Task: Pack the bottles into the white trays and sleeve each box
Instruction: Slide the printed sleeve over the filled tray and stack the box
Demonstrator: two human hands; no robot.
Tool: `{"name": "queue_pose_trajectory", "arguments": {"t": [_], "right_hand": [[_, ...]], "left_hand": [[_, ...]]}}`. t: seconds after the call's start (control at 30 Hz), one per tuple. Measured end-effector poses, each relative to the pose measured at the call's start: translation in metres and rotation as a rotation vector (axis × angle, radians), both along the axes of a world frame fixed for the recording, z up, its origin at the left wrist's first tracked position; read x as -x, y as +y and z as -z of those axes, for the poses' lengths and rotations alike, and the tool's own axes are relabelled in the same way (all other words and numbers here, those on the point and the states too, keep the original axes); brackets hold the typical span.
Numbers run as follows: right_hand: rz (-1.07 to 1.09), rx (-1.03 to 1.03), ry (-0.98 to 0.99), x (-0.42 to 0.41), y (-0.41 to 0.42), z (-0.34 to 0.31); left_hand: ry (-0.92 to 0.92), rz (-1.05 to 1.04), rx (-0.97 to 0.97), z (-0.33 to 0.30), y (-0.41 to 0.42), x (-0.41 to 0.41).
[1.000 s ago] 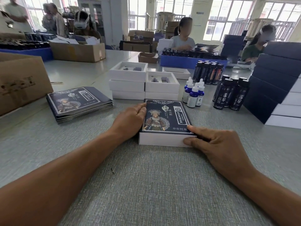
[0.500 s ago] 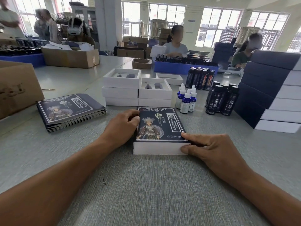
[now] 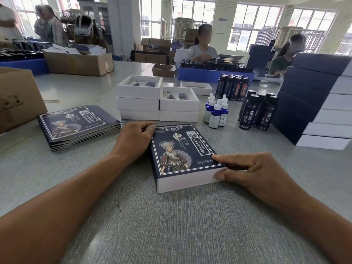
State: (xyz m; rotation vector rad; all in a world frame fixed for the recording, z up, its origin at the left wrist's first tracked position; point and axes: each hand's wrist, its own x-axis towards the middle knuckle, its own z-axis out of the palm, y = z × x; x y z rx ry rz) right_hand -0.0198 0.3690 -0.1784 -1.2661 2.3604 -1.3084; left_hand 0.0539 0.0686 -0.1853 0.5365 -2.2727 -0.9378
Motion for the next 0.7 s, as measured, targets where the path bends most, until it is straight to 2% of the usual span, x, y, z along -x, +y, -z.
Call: {"name": "queue_pose_trajectory", "arguments": {"t": [0.57, 0.7], "right_hand": [[-0.003, -0.002, -0.047, 0.0033, 0.0002, -0.0007], [0.014, -0.031, -0.009, 0.005, 0.0031, -0.002]], "left_hand": [[0.033, -0.04, 0.033, 0.0042, 0.0007, 0.0007], [0.053, -0.069, 0.067, 0.0061, 0.0026, -0.0008]]}}
